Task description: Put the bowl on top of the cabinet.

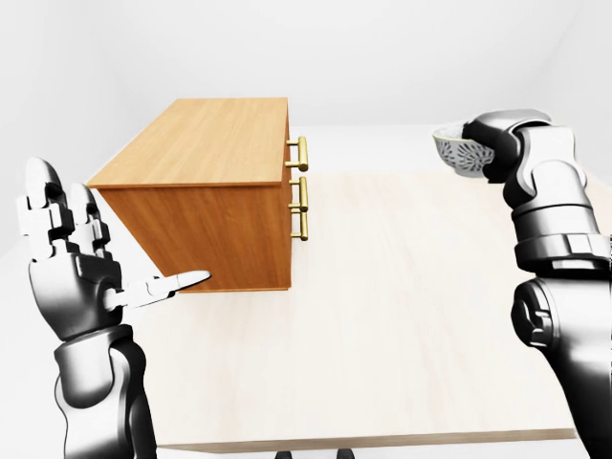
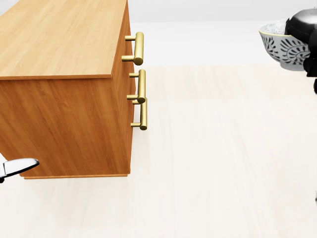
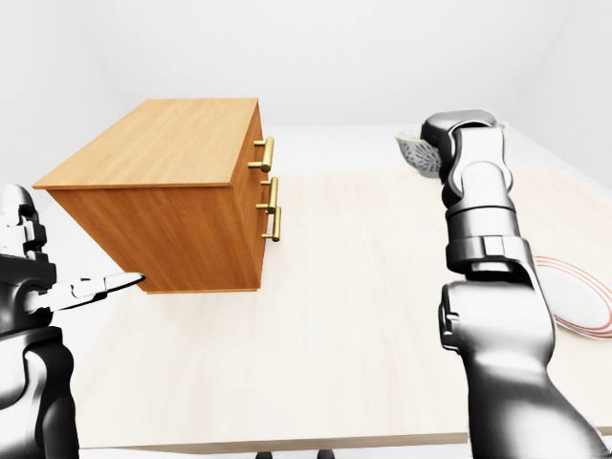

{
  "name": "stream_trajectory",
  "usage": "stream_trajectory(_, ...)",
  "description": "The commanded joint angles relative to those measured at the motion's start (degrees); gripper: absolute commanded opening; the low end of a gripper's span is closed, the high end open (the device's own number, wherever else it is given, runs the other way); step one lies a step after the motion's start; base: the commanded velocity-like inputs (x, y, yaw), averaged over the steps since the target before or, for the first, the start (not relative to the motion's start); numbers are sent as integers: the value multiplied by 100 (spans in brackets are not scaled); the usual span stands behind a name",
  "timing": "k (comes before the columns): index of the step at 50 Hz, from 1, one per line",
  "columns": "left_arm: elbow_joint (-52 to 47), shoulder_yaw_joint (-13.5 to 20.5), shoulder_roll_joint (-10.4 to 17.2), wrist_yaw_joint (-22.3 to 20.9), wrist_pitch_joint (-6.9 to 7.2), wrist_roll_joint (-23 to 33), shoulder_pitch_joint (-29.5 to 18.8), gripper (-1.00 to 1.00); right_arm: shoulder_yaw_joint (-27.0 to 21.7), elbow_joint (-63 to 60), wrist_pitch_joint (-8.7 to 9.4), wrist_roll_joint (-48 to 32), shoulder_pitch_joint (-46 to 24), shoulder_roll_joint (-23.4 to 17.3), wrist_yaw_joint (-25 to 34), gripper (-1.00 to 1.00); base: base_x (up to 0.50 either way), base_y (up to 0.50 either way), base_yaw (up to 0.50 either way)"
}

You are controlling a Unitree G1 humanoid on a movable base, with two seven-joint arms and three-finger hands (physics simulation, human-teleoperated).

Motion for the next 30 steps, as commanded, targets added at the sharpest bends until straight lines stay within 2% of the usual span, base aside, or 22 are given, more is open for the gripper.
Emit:
stream_trajectory(1, 150, -43, -25, 52, 0, 32, -44, 100, 610, 1947, 216, -1118, -3472, 997, -109, -100, 0, 0, 0)
stream_trajectory(3, 141, -70, -32, 55, 0, 45, -33, 100, 684, 2194, 216, -1196, -3903, 1362, -240, -100, 0, 0, 0)
stream_trajectory(8, 137, -59, -33, 49, 0, 32, -24, 100, 694, 2482, 216, -1195, -4485, 1999, -647, -100, 0, 0, 0)
stream_trajectory(16, 147, -33, -30, 34, 0, 3, -6, 100, 713, 2486, 216, -1052, -4641, 2762, -789, -100, 0, 0, 0)
stream_trajectory(19, 186, -19, -22, 31, 0, -7, -20, 100, 622, 2487, 216, -802, -4706, 2987, -947, -100, 0, 0, 0)
stream_trajectory(21, 206, -18, -27, 30, 0, -13, -14, 100, 742, 2508, 216, -832, -4719, 3036, -1079, -100, 0, 0, 0)
stream_trajectory(28, 200, -25, -29, 43, 0, -24, -11, 100, 686, 2486, 216, -460, -4909, 3267, -1322, -100, 0, 0, 0)
stream_trajectory(30, 171, -48, -37, 48, 0, -11, 6, 100, 655, 2419, 216, -263, -4982, 3402, -1553, -100, 0, 0, 0)
